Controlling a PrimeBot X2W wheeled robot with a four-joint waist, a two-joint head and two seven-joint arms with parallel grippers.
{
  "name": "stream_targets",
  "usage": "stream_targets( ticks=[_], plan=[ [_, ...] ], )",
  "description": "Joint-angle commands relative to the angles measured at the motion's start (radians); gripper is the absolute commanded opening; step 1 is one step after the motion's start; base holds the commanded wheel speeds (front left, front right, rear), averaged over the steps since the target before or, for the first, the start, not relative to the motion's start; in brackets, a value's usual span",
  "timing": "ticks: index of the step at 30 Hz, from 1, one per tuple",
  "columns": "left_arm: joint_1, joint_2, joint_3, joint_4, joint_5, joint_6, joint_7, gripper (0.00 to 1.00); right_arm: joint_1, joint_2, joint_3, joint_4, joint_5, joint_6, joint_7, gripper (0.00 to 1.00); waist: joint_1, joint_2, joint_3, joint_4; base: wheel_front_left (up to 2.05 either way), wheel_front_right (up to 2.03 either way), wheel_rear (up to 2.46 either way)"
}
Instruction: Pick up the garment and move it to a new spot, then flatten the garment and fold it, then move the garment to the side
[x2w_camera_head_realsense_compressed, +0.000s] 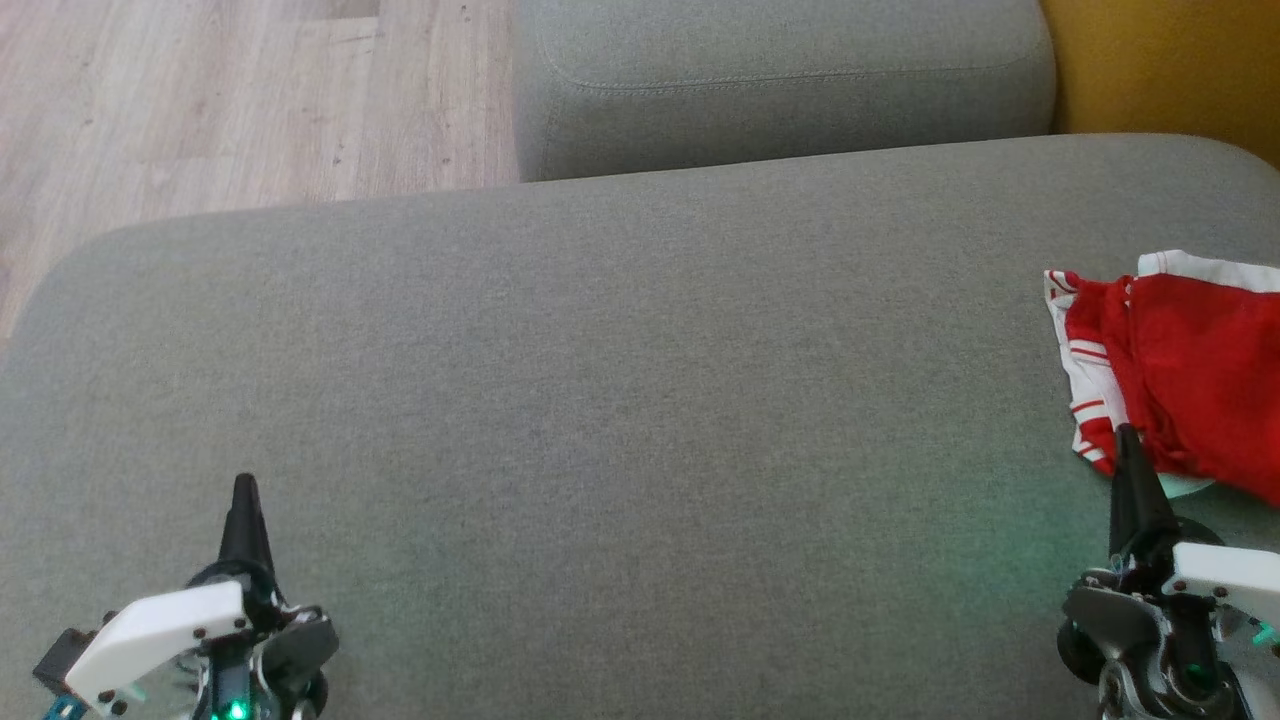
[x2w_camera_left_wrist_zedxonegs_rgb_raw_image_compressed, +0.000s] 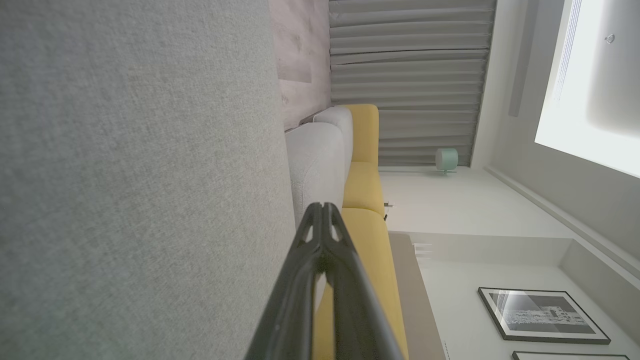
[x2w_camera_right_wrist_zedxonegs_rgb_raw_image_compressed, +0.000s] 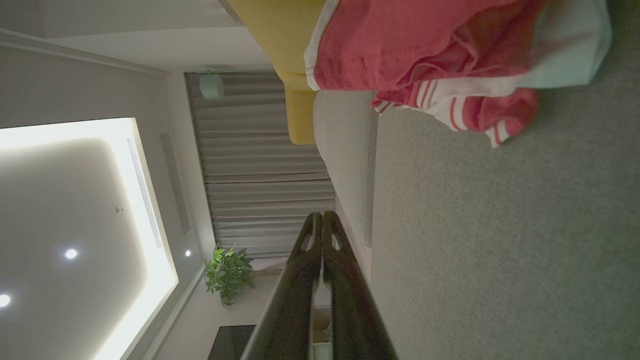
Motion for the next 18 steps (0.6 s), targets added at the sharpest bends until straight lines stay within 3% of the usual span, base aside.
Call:
stream_targets(
  ticks=[1, 18],
  plan=[
    [-0.028, 0.006, 0.039, -0.037, -0.006, -0.007, 0.007, 0.00, -0.055, -0.012, 0.020, -0.038, 0.005, -0.001, 0.006, 0.00, 0.0001, 0.0000, 0.000, 0.000, 0.00, 0.00, 0.00],
    [-0.028, 0.006, 0.039, -0.037, -0.005, -0.007, 0.007, 0.00, -0.055, -0.010, 0.018, -0.038, 0.003, -0.001, 0.008, 0.00, 0.0001, 0.0000, 0.000, 0.000, 0.00, 0.00, 0.00]
  ],
)
